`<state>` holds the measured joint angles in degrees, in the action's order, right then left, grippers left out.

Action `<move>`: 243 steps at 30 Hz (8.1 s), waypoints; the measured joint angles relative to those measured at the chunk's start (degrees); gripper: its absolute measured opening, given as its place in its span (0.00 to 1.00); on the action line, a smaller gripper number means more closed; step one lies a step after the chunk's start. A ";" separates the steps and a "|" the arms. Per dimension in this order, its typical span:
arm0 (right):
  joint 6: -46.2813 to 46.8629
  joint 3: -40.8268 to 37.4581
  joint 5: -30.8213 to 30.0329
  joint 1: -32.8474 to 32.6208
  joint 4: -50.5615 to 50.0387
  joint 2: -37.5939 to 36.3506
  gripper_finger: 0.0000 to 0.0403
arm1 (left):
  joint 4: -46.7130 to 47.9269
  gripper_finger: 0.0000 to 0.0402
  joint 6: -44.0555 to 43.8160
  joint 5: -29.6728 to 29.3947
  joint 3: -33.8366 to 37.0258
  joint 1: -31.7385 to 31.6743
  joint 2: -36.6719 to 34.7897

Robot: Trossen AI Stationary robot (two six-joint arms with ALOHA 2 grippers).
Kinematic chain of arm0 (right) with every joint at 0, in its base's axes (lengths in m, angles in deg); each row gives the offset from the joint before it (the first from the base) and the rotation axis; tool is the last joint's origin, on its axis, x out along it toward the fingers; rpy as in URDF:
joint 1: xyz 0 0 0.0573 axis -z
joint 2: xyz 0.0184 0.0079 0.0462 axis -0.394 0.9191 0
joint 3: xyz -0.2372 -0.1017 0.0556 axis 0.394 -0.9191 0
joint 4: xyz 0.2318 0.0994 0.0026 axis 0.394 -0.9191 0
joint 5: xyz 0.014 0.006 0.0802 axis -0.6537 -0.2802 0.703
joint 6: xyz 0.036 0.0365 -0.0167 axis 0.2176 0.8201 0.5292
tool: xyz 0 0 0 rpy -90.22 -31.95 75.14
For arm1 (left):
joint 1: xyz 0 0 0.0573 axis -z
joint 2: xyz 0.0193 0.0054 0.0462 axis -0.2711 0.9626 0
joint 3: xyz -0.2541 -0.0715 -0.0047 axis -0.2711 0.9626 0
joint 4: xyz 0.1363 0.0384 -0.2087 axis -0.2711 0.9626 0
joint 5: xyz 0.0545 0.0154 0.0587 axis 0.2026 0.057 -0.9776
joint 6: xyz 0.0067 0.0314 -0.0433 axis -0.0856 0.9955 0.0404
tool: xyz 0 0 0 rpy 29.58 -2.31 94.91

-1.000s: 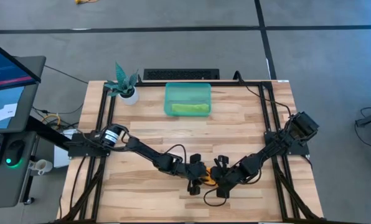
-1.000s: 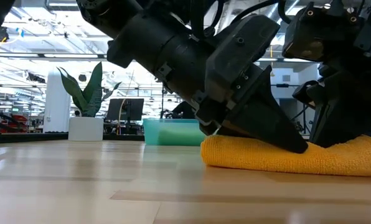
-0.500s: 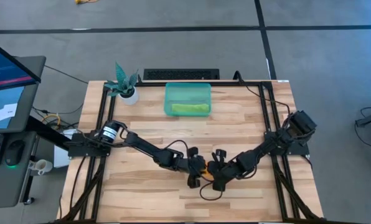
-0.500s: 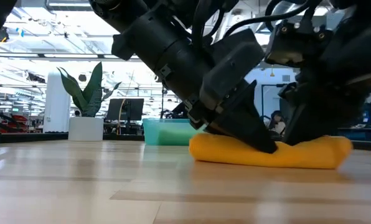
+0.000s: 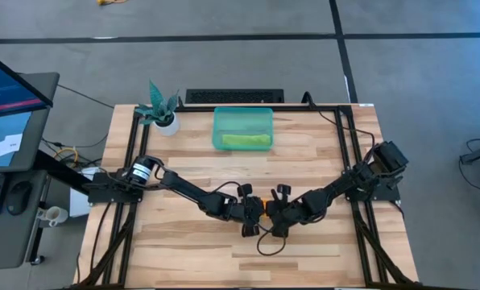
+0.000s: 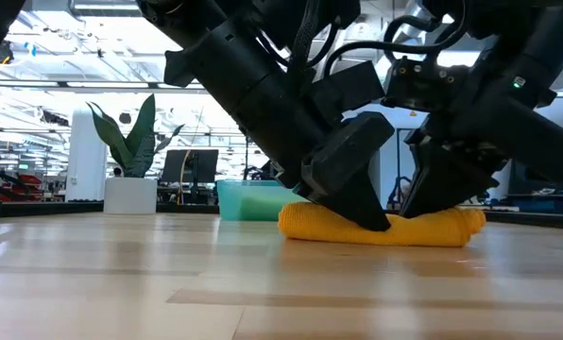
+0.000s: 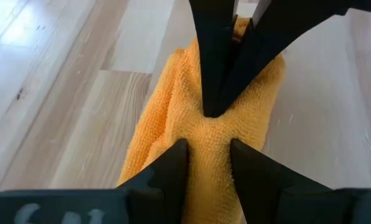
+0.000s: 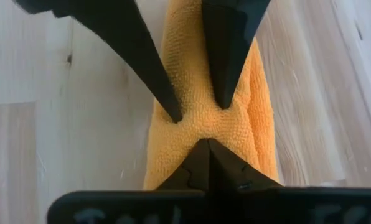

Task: Roll microfiber towels into tight, uniform cylinder then place into a basket
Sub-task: Roll the orange towel, then put the rolled orange towel into the blue bin

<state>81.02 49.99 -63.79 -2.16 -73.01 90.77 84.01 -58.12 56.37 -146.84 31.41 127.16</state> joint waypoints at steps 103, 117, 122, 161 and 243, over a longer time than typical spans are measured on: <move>10.52 -9.60 3.15 -2.67 7.86 -6.86 0.03 | 0.06 0.33 -11.29 2.35 -0.07 0.03 -0.61; 10.54 -9.57 3.43 -2.64 7.88 -6.86 0.03 | 17.03 0.34 -6.89 -3.62 0.95 5.03 -16.10; 10.54 -9.57 3.46 -2.64 7.88 -6.86 0.04 | 17.89 0.34 -14.68 -12.72 8.49 9.00 -21.41; 9.64 -9.57 3.98 -1.88 7.97 -6.86 0.04 | -26.49 0.53 -16.04 5.90 30.84 -3.23 -24.76; 4.64 -10.21 -5.99 -1.25 -10.49 -37.63 0.42 | -19.80 0.08 -16.12 20.66 21.51 -5.57 -11.78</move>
<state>85.66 39.77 -69.77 -3.41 -83.49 53.13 64.22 -74.25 77.03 -125.34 25.84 115.38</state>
